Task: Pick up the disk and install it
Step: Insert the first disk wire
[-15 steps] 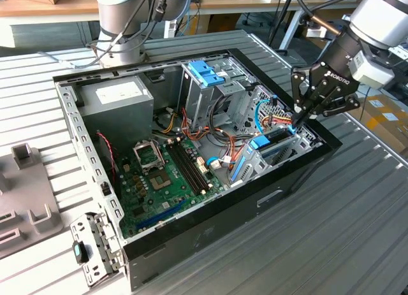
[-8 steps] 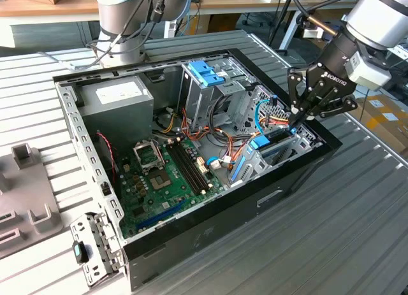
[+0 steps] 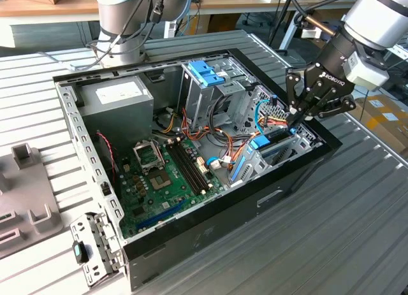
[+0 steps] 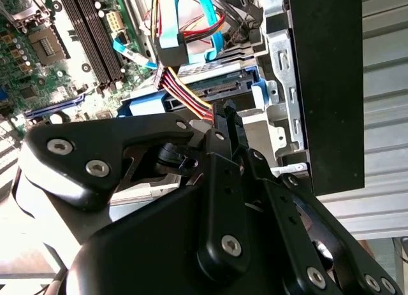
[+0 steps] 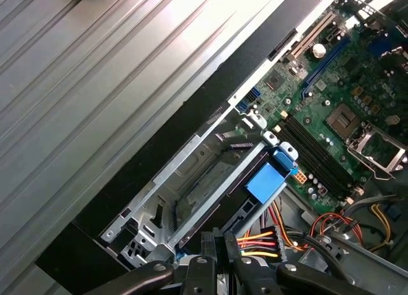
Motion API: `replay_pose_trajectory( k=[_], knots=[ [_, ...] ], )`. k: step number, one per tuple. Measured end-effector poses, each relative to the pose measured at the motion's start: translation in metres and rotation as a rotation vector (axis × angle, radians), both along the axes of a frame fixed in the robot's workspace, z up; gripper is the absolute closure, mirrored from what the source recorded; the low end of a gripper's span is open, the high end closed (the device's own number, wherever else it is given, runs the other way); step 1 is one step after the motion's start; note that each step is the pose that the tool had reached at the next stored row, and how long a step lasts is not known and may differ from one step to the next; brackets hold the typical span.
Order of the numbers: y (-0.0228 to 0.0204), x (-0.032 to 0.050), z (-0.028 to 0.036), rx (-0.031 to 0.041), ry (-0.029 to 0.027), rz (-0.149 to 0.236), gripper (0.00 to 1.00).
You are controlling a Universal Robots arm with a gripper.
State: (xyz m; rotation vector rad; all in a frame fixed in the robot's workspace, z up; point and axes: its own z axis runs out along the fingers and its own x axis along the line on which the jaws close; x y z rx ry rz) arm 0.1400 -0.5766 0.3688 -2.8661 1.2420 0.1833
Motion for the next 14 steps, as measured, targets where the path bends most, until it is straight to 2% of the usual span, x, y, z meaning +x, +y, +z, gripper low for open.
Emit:
replay_pose_trajectory(
  k=[1,7,14],
  knots=[
    [0.0016,-0.0004,0.0000,-0.0001,0.0000,0.000,0.83],
    [0.0019,-0.0005,0.0000,-0.0001,0.0000,-0.005,0.83],
    [0.0019,-0.0005,-0.0003,-0.0001,0.0000,-0.086,0.83]
  ],
)
